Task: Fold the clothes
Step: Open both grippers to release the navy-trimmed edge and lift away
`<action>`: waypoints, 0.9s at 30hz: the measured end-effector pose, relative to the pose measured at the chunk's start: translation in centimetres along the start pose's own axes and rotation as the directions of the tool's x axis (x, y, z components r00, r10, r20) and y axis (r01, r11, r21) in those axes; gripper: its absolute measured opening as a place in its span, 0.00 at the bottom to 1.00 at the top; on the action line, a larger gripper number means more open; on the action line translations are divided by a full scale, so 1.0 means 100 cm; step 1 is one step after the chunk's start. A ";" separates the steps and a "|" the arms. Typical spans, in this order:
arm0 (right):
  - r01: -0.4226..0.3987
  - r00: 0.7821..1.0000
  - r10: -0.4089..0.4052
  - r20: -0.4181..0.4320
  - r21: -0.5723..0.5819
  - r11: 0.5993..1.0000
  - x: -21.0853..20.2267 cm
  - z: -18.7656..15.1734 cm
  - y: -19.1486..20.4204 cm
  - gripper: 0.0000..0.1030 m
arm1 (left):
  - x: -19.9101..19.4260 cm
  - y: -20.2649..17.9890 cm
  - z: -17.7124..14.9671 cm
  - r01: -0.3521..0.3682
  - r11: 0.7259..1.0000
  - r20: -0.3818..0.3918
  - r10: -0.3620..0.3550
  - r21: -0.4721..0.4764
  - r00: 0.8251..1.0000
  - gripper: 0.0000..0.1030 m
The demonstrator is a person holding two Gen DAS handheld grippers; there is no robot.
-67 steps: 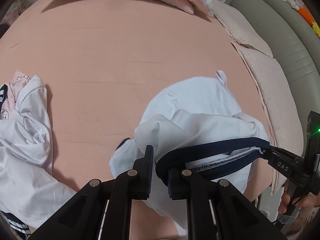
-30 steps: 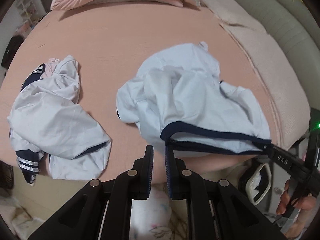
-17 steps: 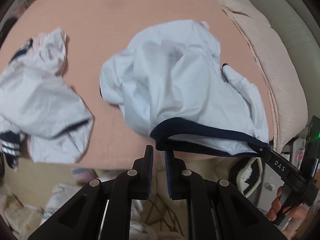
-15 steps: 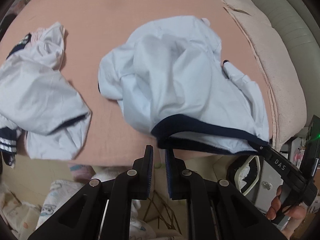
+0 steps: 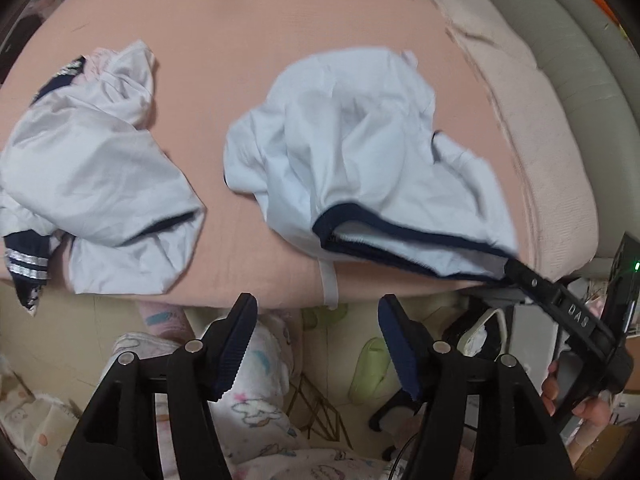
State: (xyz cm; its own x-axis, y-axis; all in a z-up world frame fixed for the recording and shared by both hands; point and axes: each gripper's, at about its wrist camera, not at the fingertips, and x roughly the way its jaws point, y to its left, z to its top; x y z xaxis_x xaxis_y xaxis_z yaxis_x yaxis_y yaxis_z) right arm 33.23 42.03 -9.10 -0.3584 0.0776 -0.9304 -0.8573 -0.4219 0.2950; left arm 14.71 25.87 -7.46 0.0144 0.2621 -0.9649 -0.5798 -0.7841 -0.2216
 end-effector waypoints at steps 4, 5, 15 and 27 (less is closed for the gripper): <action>-0.021 0.997 0.020 0.070 0.008 1.000 -0.030 0.000 -0.001 0.75 | -0.031 -0.001 0.009 0.014 1.000 0.066 -0.014 0.003 0.998 0.59; -0.016 0.996 0.016 0.084 0.001 1.000 -0.037 -0.001 0.000 0.75 | -0.037 -0.002 0.012 0.018 1.000 0.078 -0.018 0.006 0.997 0.59; -0.016 0.984 0.032 0.174 -0.095 0.995 -0.092 0.005 0.022 0.75 | -0.108 0.000 0.020 0.022 0.999 0.209 -0.031 0.045 0.977 0.59; -0.012 0.964 0.061 0.261 -0.184 0.983 -0.151 0.013 0.036 0.75 | -0.192 0.018 0.019 -0.120 0.990 0.388 0.080 0.079 0.918 0.59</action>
State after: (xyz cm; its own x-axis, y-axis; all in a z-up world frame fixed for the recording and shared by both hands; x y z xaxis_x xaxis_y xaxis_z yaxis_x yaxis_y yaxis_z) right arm 35.15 40.50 6.30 -0.4938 0.2844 -0.8217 -0.7699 -0.5822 0.2612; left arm 11.86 20.54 10.94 -0.3492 0.3958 -0.8493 -0.6401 -0.7627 -0.0922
